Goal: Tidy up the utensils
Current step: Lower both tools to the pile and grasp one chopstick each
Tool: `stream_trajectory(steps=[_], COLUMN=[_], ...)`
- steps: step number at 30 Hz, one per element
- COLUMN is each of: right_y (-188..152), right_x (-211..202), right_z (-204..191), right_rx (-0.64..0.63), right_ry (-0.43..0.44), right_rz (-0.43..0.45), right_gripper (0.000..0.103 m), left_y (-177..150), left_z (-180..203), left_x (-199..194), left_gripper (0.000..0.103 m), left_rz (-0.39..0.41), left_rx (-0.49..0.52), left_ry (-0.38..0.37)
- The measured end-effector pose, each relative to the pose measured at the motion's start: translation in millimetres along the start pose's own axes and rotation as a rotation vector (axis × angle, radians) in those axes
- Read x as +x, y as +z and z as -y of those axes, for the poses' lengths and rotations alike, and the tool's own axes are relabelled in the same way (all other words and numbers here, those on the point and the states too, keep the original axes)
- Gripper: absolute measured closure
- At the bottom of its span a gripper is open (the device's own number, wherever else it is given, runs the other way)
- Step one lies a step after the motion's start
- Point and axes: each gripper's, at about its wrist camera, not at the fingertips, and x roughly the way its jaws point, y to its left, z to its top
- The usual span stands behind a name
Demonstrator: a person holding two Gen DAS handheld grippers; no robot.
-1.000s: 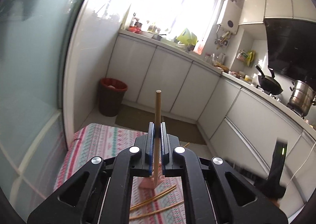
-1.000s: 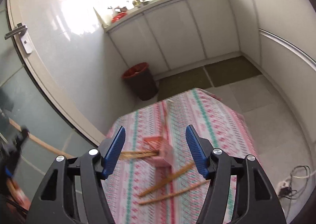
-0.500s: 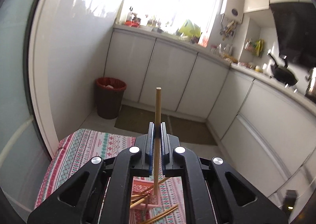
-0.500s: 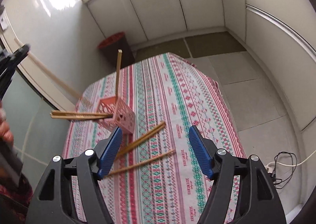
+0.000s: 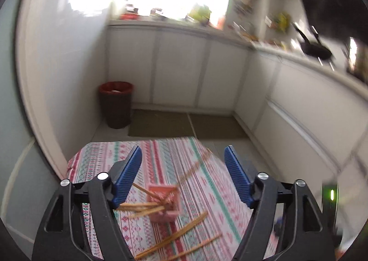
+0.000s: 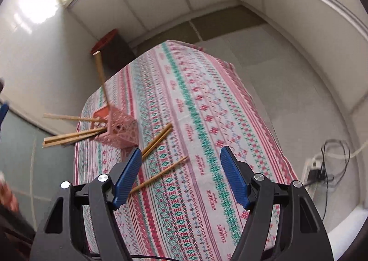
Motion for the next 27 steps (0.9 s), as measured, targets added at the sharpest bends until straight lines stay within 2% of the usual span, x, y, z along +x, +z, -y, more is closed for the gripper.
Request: stream_trajectory(steps=[4,8,13,16,18,20,21,23,27], right_y=[4.5,8.3,12.0,12.5,12.2,11.2,10.5,10.4,10.9], right_x=[-5.6,-11.6,-26.3,-25.6,-19.2,-14.4,-13.2,-10.9,-10.3], right_z=[19.6,34.6,56.6,69.1,73.5,73.7,72.3,70.6,72.9], right_rx=[0.063,0.092,0.131,0.169,0.188,0.197,0.196,0.188,0.195], right_ry=[-0.018,-0.057,-0.063,-0.053,-0.012,0.023,0.031,0.039,0.043], right_rz=[0.005,0.015,0.018,-0.010,-0.055,-0.089,-0.098,-0.110,-0.113], right_gripper=[0.034,0.033,0.033,0.029,0.029,0.029,0.029,0.029,0.029], left_y=[-17.8,-43.1,-84.1,-110.4,-127.4,-138.5,-144.2,-152.3,-163.8], left_z=[33.1,58.9,73.4,86.4,91.6,91.4,90.3,87.4,84.5], left_x=[16.6,50.4,114.4,154.3,181.7,201.5,213.2,229.7,247.2], left_gripper=[0.027,0.026,0.026,0.026,0.029,0.039,0.041,0.051,0.056], left_rz=[-0.091,-0.225,-0.472,-0.629,-0.733,-0.815,-0.858,-0.915,-0.970], left_rx=[0.127,0.231,0.284,0.363,0.419,0.431,0.438,0.454,0.490], left_ry=[-0.020,-0.014,-0.013,-0.020,-0.023,-0.042,-0.046,-0.040,-0.034])
